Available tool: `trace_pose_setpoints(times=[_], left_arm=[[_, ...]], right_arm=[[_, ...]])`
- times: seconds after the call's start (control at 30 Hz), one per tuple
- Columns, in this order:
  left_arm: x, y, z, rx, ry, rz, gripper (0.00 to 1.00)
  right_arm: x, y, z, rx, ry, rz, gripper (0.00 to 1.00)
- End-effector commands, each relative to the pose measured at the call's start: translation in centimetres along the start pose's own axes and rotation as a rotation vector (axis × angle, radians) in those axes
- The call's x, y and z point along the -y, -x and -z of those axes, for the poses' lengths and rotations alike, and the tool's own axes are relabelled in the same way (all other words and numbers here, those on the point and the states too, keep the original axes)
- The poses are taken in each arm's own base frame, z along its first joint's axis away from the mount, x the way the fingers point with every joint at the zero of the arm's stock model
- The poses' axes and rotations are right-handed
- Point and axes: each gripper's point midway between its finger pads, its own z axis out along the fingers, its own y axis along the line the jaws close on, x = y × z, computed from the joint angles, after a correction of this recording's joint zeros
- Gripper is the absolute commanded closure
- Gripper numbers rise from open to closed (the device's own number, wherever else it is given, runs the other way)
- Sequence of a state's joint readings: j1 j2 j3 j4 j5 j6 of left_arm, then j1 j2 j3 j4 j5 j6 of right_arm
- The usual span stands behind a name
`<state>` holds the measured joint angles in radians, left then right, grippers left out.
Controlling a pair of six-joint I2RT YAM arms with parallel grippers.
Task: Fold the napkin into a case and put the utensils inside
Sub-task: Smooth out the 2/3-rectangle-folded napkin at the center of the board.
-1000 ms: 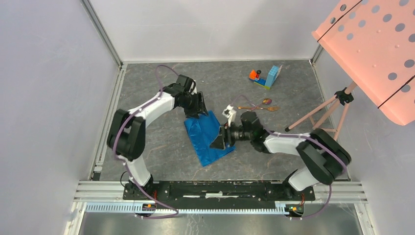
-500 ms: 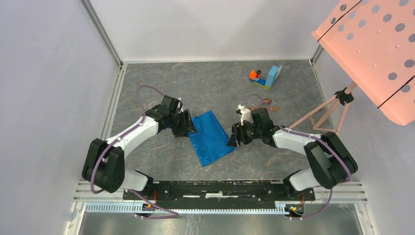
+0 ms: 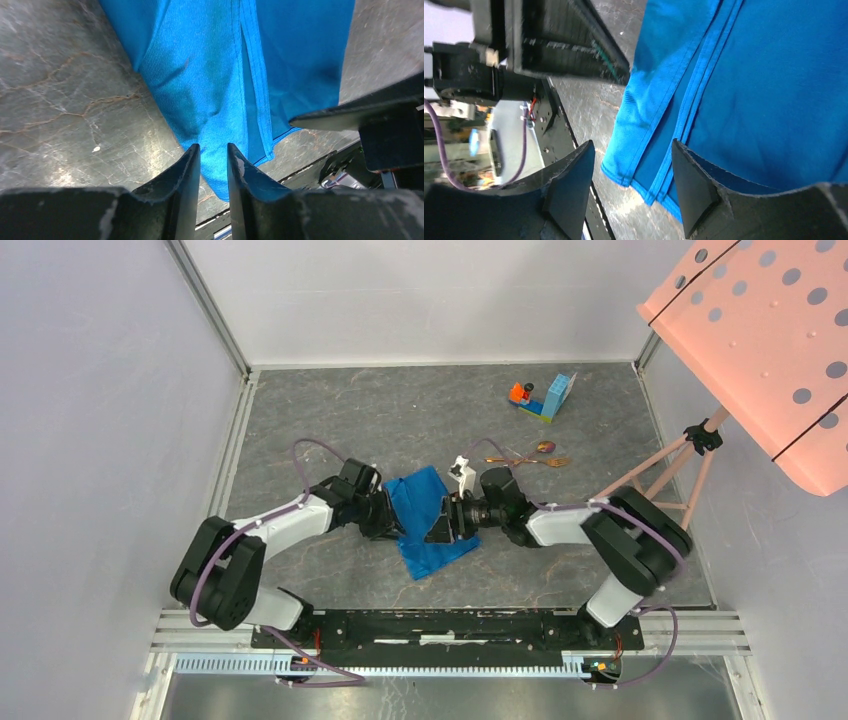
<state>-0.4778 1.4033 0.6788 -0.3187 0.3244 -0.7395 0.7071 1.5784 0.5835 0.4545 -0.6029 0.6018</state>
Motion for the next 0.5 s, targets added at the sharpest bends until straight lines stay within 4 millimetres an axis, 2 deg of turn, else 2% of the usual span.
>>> trace_pose_setpoints(times=[0.0,0.2,0.47], left_arm=[[0.4,-0.5,-1.1,-0.004,-0.020,0.031,0.68],[-1.7,-1.7,-2.5,-0.048,0.044,0.044,0.72],[-2.4,-1.9,-2.4,-0.051,0.076,0.034,0.74]], right_arm=[[-2.7,3.4,-2.2,0.069,0.176,-0.039,0.38],[-1.6,4.3,-4.1,0.058,0.168,-0.042,0.41],[0.0,6.4,-6.9,0.060,0.142,-0.046,0.40]])
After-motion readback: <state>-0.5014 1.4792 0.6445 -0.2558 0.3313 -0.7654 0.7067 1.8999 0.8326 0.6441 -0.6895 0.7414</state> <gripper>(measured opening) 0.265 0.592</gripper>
